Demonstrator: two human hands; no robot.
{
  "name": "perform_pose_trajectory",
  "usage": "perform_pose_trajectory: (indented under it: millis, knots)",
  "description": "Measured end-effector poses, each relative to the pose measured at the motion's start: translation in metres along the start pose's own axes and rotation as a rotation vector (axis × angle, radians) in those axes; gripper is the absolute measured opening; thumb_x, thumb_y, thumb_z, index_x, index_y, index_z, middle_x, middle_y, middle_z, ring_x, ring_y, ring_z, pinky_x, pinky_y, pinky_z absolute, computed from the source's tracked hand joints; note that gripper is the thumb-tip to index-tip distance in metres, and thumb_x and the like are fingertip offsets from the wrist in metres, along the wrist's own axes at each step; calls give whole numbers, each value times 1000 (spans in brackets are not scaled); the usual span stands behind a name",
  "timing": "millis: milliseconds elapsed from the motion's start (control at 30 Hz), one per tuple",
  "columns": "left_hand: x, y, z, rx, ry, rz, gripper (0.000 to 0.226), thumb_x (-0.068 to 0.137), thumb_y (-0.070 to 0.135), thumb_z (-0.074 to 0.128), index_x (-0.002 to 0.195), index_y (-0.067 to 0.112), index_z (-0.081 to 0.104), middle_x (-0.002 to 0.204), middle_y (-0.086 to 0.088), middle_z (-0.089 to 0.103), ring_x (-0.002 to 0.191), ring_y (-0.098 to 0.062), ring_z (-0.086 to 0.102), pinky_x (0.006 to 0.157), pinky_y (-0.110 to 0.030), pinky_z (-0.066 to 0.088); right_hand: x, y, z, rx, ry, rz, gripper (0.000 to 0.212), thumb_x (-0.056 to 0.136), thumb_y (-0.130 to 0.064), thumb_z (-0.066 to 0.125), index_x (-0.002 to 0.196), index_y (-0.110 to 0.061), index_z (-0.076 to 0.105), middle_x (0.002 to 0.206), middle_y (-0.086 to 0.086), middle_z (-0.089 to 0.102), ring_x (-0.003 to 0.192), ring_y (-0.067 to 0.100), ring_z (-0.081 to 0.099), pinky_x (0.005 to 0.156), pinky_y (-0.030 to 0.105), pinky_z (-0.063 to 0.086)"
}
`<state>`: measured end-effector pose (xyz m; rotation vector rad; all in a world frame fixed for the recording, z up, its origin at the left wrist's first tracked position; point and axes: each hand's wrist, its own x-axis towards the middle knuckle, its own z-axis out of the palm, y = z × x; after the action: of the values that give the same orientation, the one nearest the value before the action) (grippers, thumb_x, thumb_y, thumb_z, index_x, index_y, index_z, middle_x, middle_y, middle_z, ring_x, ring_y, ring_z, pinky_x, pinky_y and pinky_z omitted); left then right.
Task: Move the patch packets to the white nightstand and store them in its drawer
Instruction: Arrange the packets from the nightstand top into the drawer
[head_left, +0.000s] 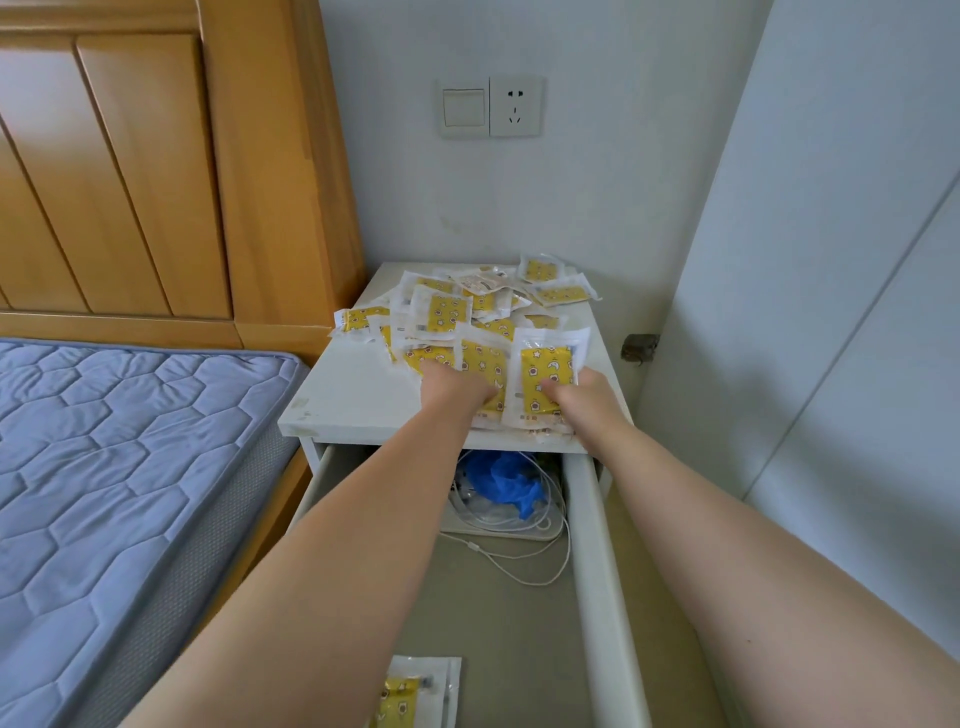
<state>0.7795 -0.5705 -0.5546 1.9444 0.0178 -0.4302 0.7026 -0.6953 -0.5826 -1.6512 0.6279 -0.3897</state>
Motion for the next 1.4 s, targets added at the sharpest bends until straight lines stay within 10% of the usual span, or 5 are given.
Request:
perform_pose_trajectory:
  millis: [200,400,633,1000,1400]
  knots:
    - [-38,-25,-15,-31,-99,157,12,88,7,61,91,17,56,86,4,59,74,-10,52,73,-28,41,-44,9,4,66,77,81,5,89,-14,63,92,-18,60,96,4,67,94,25,65,90,40,51]
    - [-69,-102,-38,-123,-162,59,15,88,8,64,87,24,63,98,0,68,98,-21,63,90,-35,49,-105,60,22,261,79,299,65,64,-29,78,123,-12,55,123,5,62,111,28,58,98,51,47]
    - [-63,-188,-65,-116,-169,-364,35,84,6,68,118,3,58,107,-16,68,96,-32,66,90,-49,53,-144,100,39,362,-14,680,24,96,-3,43,117,-8,55,117,17,65,109,36,62,93,56,47]
    - [-47,-204,-62,536,-213,-131,9,92,10,56,88,5,50,75,-3,47,66,-15,47,53,-24,36,-150,137,54,-668,-179,673,42,87,-14,67,125,-2,54,124,12,60,114,28,59,94,34,48]
    - [-21,-201,-55,614,-277,-2,7,89,9,54,82,9,52,78,-4,52,64,-15,47,53,-23,36,-157,150,73,-1073,-699,841,53,99,-32,46,135,7,41,126,24,58,110,36,62,91,39,52]
